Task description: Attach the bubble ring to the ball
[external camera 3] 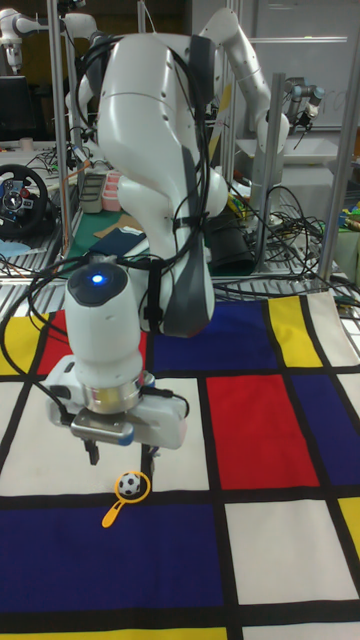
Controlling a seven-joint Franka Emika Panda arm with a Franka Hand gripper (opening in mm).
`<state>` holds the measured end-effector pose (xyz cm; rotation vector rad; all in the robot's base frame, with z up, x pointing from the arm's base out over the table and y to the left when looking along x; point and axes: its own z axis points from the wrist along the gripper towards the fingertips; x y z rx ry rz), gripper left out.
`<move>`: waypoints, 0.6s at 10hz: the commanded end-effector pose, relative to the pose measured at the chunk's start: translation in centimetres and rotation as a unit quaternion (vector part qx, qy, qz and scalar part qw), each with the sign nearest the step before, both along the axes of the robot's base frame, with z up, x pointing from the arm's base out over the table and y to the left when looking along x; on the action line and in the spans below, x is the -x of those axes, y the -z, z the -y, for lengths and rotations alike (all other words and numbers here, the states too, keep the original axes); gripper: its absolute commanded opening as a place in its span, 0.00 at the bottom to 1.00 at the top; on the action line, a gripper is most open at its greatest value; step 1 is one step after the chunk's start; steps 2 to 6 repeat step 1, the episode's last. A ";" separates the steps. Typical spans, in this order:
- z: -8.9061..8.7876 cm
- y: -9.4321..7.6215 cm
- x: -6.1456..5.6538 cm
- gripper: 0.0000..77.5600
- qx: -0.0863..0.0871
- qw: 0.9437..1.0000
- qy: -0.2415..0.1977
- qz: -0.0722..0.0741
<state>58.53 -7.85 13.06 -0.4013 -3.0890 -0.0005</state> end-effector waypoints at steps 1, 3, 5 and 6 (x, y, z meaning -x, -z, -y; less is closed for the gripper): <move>-0.3 -0.7 0.4 1.00 -0.003 1.000 -0.013 -0.001; -0.3 -0.7 0.4 1.00 -0.003 1.000 -0.013 -0.001; -0.3 -0.7 0.4 1.00 -0.003 1.000 -0.013 -0.001; -0.3 -0.7 0.4 1.00 -0.003 1.000 -0.013 -0.001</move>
